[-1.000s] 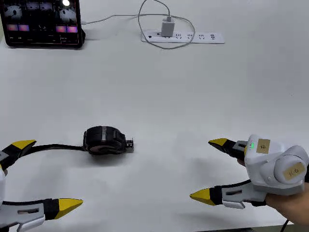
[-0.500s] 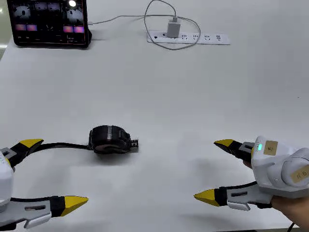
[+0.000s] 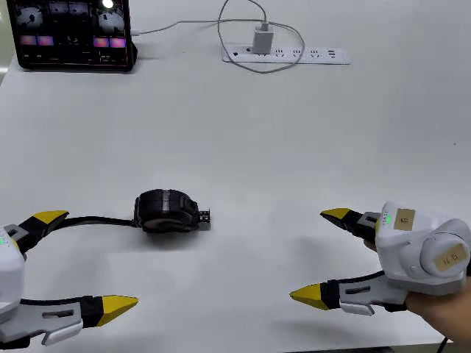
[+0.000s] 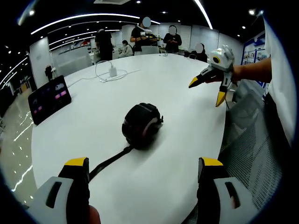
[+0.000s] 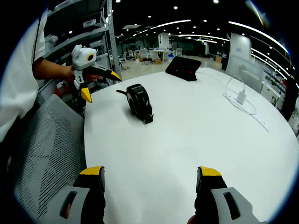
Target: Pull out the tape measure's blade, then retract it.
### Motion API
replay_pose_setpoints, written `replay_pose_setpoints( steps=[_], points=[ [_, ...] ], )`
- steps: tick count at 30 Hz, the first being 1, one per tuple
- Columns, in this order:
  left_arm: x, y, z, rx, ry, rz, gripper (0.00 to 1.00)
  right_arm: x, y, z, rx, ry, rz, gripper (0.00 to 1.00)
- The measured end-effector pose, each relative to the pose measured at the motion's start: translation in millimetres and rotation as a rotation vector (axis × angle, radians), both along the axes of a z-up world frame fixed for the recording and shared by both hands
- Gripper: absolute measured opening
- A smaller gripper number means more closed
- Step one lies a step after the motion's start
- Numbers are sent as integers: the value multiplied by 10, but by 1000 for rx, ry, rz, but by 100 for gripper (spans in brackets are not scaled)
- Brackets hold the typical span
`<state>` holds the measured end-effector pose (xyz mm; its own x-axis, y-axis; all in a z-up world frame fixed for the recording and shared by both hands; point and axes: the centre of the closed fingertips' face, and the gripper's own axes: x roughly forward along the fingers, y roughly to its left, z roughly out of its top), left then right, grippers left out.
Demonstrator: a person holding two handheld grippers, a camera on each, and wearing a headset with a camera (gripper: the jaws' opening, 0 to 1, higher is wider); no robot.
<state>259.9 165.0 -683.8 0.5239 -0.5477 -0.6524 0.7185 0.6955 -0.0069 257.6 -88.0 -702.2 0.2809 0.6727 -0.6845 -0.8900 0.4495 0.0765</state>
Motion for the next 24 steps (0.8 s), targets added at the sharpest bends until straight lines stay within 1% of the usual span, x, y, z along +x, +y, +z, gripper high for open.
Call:
replay_pose_setpoints(
  steps=[6, 14, 21, 24],
  points=[
    [96, -43, 10, -13, -7, -5, 94, 97, 56, 11, 4, -12, 15, 79],
    [208, -132, 13, -8, -28, -32, 94, 192, 159, -1, 14, -21, 40, 80],
    [276, -172, -46, -4, -29, -55, 93, 294, 259, -3, 30, -27, 57, 80],
    [305, -198, -51, -3, -28, -65, 92, 335, 301, -9, 37, -29, 65, 80]
  ],
)
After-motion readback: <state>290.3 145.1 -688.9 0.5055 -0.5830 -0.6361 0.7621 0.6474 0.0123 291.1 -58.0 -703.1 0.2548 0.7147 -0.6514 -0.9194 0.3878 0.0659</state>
